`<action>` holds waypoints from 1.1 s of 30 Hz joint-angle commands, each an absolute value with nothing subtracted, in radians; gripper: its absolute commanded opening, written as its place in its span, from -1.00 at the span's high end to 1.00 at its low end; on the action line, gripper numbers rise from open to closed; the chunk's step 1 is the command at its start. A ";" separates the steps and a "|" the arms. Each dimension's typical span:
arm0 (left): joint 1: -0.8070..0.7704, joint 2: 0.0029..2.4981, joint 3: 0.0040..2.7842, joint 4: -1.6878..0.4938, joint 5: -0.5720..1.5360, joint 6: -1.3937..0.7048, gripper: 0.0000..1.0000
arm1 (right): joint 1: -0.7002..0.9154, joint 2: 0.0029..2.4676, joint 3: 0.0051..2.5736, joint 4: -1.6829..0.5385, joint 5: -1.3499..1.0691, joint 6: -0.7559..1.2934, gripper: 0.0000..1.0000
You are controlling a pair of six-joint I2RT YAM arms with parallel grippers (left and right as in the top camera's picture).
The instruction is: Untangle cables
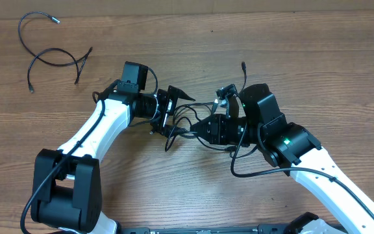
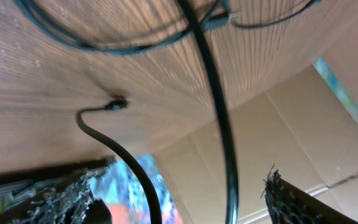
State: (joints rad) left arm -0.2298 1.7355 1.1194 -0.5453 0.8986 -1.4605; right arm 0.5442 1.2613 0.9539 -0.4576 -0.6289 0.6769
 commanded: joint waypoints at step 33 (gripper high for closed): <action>0.143 1.728 1.127 -0.754 0.928 -0.775 -0.99 | 0.519 1.278 0.981 -0.271 -0.096 0.899 0.92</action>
